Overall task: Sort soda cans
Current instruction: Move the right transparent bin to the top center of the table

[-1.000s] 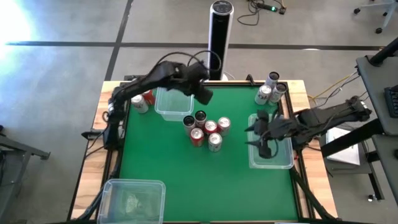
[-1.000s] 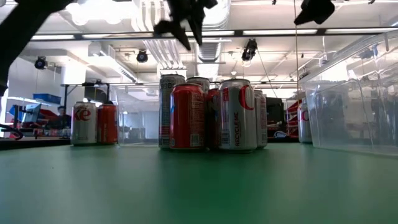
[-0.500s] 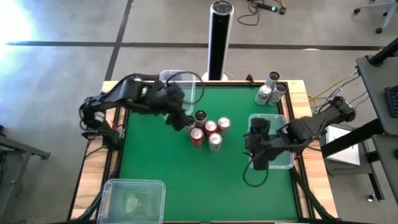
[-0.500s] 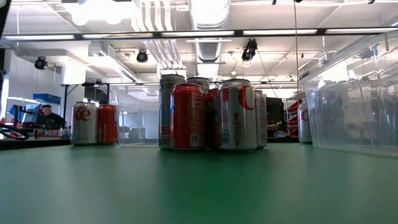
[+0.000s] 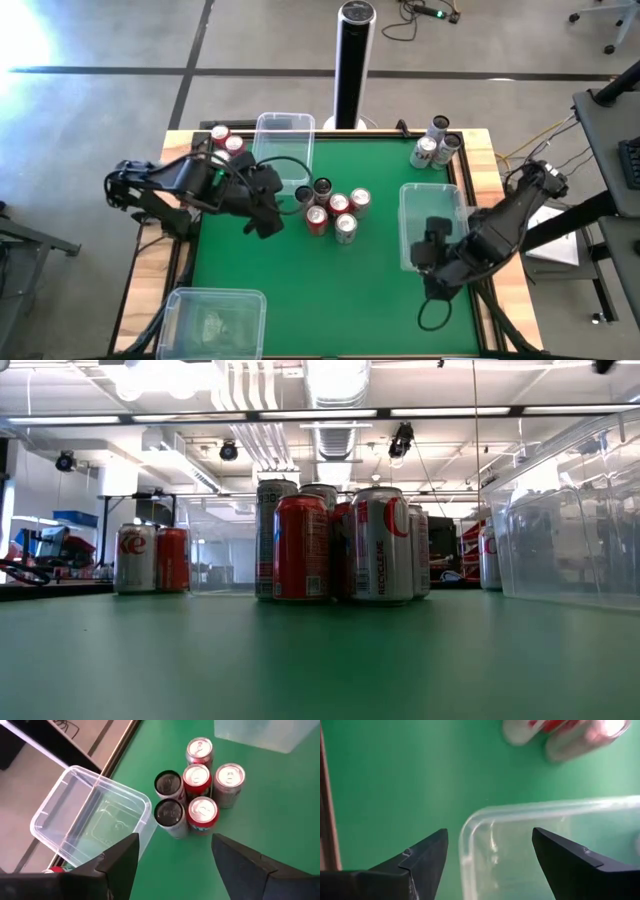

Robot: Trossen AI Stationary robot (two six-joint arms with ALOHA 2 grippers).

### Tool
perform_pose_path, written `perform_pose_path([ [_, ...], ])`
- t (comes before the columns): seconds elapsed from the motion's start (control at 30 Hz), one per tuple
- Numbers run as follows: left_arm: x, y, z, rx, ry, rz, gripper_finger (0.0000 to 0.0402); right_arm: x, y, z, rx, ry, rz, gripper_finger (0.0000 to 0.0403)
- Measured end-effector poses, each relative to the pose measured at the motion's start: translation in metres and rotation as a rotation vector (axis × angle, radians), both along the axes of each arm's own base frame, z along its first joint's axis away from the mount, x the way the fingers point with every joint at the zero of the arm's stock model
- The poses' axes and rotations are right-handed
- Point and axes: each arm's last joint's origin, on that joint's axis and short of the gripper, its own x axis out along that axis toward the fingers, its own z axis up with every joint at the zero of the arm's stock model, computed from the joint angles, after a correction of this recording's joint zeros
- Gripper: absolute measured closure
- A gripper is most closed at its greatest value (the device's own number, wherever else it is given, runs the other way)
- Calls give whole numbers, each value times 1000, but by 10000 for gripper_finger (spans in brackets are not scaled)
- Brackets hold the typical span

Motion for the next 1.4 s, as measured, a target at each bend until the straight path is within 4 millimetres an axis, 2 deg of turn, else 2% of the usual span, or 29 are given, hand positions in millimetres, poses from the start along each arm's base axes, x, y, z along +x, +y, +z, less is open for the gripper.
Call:
perform_pose_path([
  [0.1,10,0,-10,20,3,9,175,-7,6,-8,24,79,-19,109],
  [0.23,20,-3,-27,68,94,-45,180,-13,8,-25,14,137,-76,111],
  [0.37,23,-3,-37,97,140,-84,181,-18,1,-48,-37,200,-108,125],
  [0.47,23,-4,-41,97,149,-99,181,-19,-5,-65,-7,256,-119,142],
  [0.63,18,-3,-37,78,148,-122,181,-19,-8,-92,63,296,-132,185],
  [0.73,13,-2,-35,78,158,-123,181,-18,-10,-97,61,309,-133,226],
  [0.8,7,0,-32,81,165,-122,181,-15,-10,-96,53,329,-120,267],
  [0.93,0,2,-28,94,168,-117,181,0,-6,-77,71,305,-43,369],
  [0.97,-2,3,-27,95,164,-118,181,5,-6,-70,71,301,-35,378],
  [1.07,-8,5,-21,97,148,-125,181,20,-8,-40,90,283,-43,383],
  [1.2,-16,9,-15,107,134,-139,181,42,-21,7,46,227,-63,385],
  [1.3,-24,16,-9,114,119,-140,181,62,-37,36,51,93,-72,386],
  [1.4,-33,24,-3,93,114,-164,178,82,-58,56,25,11,-110,387],
])
